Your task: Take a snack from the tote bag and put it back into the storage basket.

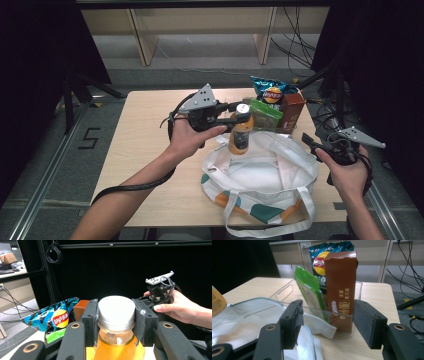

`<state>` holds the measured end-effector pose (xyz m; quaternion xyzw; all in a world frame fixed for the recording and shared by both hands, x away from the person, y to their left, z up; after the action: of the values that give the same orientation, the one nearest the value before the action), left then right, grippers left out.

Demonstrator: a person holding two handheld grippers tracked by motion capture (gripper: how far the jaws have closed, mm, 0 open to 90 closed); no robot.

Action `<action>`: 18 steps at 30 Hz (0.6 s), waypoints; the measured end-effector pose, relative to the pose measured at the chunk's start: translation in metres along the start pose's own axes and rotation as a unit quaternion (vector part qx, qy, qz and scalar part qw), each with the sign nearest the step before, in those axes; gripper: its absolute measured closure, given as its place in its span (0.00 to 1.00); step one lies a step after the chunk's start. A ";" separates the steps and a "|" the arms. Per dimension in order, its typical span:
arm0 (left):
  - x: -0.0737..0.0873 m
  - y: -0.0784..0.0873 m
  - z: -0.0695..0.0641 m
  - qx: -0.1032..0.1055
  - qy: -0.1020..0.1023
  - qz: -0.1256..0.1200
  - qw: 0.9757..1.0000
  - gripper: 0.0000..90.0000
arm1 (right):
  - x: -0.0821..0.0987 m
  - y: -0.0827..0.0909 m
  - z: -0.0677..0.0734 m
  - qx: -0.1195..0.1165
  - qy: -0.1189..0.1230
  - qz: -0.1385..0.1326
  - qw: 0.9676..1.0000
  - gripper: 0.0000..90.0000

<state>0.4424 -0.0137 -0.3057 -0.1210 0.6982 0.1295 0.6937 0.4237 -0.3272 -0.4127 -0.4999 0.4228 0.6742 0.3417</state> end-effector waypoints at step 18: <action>-0.004 -0.009 0.007 0.002 -0.005 -0.002 1.000 0.65 | 0.000 0.000 -0.002 -0.002 0.008 -0.003 1.000 0.46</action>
<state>0.4526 -0.0199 -0.3022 -0.1206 0.6944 0.1272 0.6979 0.4249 -0.3289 -0.4127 -0.5072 0.4223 0.6702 0.3396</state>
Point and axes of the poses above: each handheld gripper's, and its own axes: y roughly backward along the jaws, x roughly out of its underside, z roughly to its left, the point moved 5 cm from there along -y, roughly forward along the jaws, and after that the axes turned 5 degrees about -z, right-handed, at the moved point
